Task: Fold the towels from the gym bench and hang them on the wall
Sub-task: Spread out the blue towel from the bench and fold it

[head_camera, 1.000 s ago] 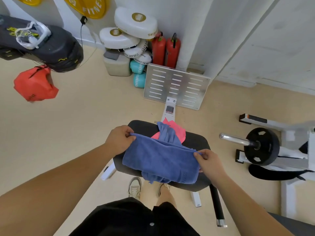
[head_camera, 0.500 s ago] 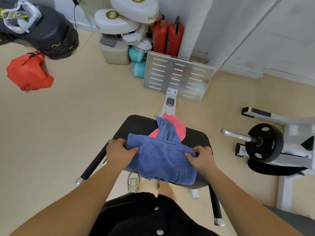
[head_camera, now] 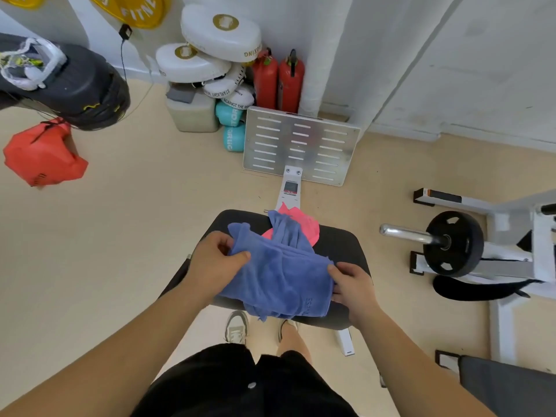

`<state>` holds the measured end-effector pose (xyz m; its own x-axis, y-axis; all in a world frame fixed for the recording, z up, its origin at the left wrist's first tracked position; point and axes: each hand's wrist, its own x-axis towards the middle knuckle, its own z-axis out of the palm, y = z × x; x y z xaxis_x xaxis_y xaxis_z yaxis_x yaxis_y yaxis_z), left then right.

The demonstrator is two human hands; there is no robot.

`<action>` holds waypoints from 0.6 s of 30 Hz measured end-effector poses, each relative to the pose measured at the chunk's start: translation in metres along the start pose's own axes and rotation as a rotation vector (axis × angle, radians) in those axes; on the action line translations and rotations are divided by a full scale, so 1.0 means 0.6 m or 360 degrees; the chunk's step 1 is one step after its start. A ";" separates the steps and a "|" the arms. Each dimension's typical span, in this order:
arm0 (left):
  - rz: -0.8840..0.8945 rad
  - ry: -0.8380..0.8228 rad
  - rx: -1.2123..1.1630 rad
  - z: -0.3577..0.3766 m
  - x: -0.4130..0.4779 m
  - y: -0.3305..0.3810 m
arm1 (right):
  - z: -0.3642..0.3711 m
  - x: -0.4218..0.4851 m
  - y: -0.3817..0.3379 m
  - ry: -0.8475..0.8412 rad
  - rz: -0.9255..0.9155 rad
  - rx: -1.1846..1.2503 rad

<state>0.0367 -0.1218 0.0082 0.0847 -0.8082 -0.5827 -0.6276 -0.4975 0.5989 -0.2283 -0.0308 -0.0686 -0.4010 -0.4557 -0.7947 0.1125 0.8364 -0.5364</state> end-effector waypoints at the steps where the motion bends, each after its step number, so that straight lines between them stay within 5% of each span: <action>1: 0.0065 -0.0053 0.0025 0.015 -0.012 0.014 | 0.000 -0.001 0.000 0.0011 -0.0001 0.0022; 7: 0.0415 -0.0329 0.0274 0.153 -0.058 0.062 | -0.010 -0.021 0.000 -0.0052 -0.0007 0.0197; 18: 0.0306 -0.0804 0.0503 0.234 -0.037 0.056 | -0.016 -0.011 -0.003 -0.0085 -0.0221 -0.0172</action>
<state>-0.0949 -0.0764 -0.0362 -0.3802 -0.5870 -0.7147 -0.8003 -0.1786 0.5724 -0.2342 -0.0265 -0.0596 -0.3565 -0.5821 -0.7308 -0.0398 0.7909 -0.6106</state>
